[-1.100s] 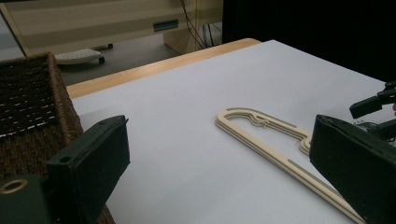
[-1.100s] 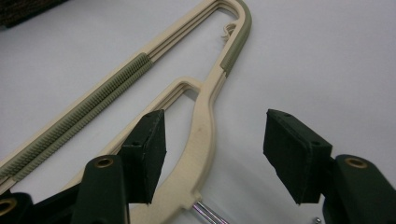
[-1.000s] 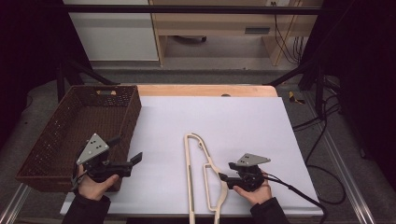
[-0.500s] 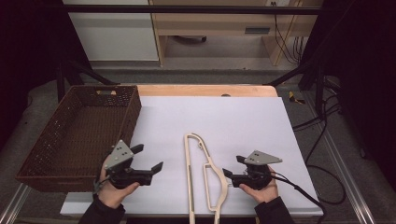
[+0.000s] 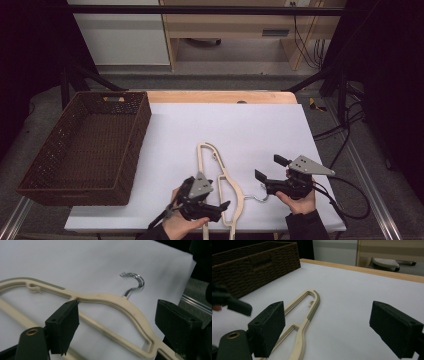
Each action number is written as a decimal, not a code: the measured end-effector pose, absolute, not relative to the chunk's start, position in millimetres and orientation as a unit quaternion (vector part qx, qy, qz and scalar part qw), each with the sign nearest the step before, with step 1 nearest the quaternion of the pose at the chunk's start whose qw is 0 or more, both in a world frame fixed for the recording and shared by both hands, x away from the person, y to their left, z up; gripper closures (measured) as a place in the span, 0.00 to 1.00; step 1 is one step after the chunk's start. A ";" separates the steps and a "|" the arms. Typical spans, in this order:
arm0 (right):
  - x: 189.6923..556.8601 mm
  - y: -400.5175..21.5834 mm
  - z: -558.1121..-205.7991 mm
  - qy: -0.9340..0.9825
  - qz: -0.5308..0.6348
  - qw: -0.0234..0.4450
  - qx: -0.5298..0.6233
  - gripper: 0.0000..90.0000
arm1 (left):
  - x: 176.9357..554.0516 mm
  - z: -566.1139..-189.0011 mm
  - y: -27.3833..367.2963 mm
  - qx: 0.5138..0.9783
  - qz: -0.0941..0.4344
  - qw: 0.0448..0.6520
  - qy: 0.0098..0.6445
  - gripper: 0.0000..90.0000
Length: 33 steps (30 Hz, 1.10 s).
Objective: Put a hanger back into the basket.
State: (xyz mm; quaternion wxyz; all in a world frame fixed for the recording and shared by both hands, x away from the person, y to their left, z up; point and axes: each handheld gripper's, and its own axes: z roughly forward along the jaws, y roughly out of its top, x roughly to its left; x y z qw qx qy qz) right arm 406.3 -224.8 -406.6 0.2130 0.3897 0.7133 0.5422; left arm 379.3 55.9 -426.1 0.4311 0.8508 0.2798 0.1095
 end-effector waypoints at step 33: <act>404.9 -229.0 -404.7 0.715 0.537 0.210 0.396 0.15 | 375.5 -471.4 -0.1 0.873 0.058 0.350 0.335 0.66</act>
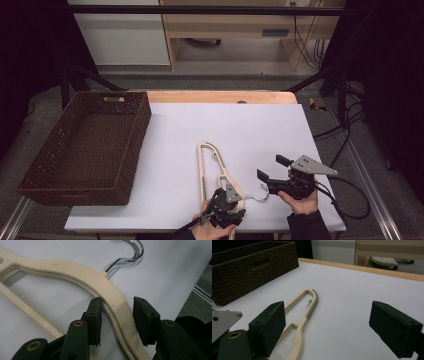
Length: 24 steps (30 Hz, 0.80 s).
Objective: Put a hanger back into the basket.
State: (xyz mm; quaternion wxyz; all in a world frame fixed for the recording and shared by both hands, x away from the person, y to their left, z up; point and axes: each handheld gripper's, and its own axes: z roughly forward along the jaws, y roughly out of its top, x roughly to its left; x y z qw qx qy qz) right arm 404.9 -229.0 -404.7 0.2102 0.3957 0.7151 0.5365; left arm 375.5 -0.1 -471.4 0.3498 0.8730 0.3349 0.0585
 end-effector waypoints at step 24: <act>403.7 -228.2 -405.5 0.718 0.536 0.208 0.392 0.16 | 372.4 -470.8 0.5 0.878 0.067 0.341 0.330 0.59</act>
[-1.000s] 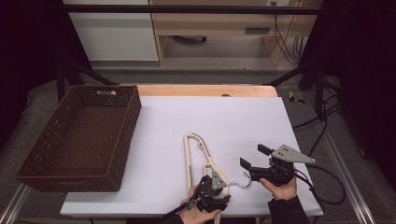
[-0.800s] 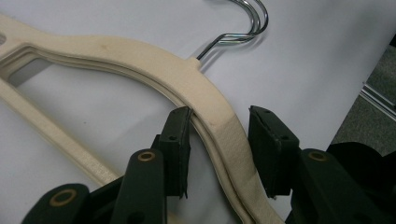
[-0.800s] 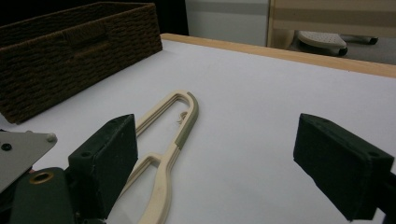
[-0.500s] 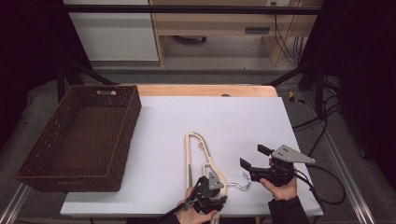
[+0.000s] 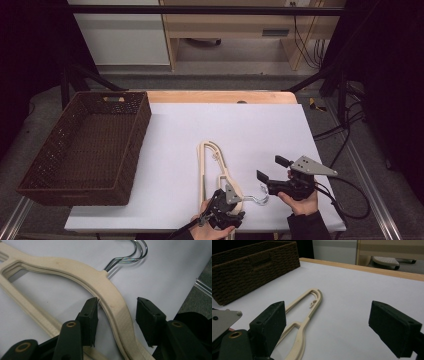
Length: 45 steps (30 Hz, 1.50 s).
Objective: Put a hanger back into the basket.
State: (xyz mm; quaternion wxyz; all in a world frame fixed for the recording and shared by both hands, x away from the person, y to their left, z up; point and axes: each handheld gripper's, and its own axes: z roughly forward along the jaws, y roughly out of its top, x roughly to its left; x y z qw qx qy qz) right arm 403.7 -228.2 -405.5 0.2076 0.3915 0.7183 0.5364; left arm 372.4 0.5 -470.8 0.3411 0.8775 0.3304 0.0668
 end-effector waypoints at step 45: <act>387.9 -215.6 -477.0 0.845 0.405 0.102 0.334 0.98 | 370.3 -471.7 2.5 0.874 0.079 0.347 0.331 0.58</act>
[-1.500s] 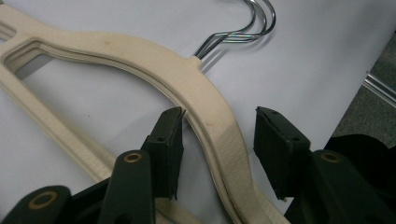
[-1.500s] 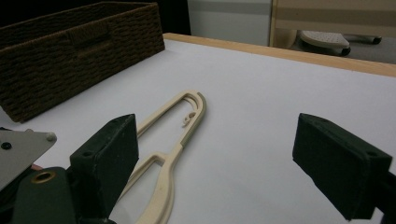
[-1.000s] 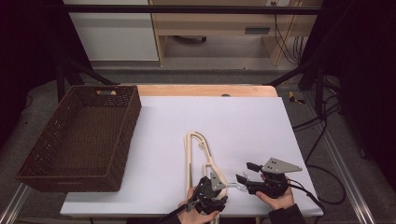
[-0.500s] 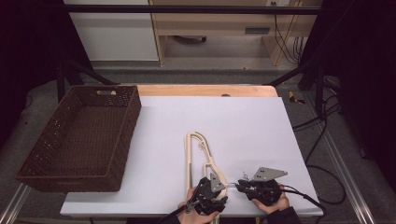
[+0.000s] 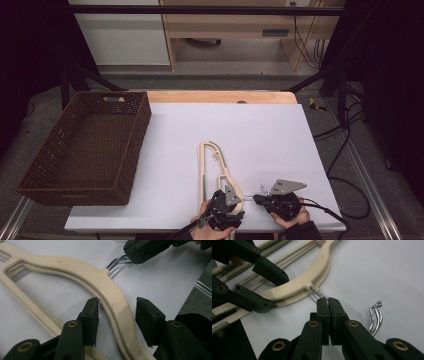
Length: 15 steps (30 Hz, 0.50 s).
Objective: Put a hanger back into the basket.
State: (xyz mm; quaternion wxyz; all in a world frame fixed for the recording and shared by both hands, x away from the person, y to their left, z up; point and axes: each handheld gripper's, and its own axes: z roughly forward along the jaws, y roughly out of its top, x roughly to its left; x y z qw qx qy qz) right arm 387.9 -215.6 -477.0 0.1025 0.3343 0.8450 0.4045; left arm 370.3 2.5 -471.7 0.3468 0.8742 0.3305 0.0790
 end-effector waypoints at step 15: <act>385.0 -215.8 -449.5 0.843 0.421 0.105 0.318 0.98 | 387.0 -434.9 11.1 0.873 0.140 0.395 0.249 0.36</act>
